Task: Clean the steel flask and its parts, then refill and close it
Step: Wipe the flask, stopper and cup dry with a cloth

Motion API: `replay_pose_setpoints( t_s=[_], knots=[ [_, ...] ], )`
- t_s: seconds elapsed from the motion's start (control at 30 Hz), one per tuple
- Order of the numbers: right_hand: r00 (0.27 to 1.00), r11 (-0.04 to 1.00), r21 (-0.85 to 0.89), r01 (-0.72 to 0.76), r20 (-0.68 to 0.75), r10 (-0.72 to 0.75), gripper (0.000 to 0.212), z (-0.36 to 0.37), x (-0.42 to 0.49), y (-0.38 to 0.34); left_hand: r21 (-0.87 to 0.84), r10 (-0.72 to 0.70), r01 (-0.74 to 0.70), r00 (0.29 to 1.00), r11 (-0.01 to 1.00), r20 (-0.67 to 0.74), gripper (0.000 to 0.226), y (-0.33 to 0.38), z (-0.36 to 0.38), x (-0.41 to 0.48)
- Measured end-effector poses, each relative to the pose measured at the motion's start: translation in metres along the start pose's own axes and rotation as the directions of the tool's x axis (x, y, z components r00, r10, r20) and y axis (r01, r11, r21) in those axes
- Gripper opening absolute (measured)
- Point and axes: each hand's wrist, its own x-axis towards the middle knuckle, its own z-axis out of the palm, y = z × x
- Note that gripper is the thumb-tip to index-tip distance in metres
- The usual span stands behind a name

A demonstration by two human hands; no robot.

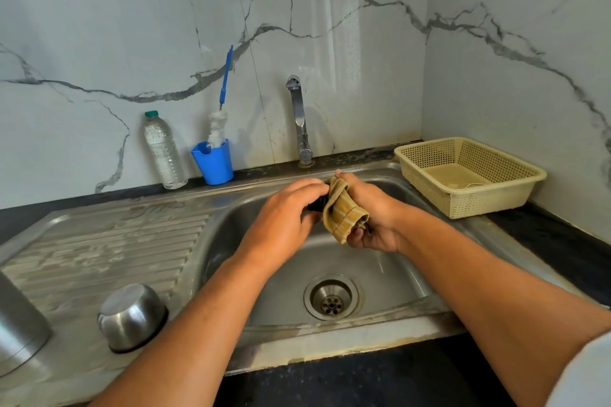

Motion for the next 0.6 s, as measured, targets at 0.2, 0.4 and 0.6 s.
replay_pose_setpoints(
  t_s=[0.2, 0.4, 0.6],
  knots=[
    [0.999, 0.988, 0.149, 0.036, 0.000, -0.036, 0.062, -0.003, 0.004, 0.001, 0.071, 0.006, -0.003, 0.999, 0.997, -0.039, 0.052, -0.002, 0.002, 0.000],
    [0.970, 0.979, 0.001, 0.204, -0.132, -0.202, 0.053, 0.001, 0.006, 0.001, 0.093, 0.019, -0.010, 0.994, 0.996, -0.104, 0.042, -0.007, 0.007, 0.000],
    [0.880, 0.883, -0.220, 0.414, -0.152, -0.451, 0.015, 0.003, 0.010, 0.000, -0.232, -0.276, 0.229, 0.941, 0.945, -0.196, 0.036, -0.024, 0.012, 0.002]
  ],
)
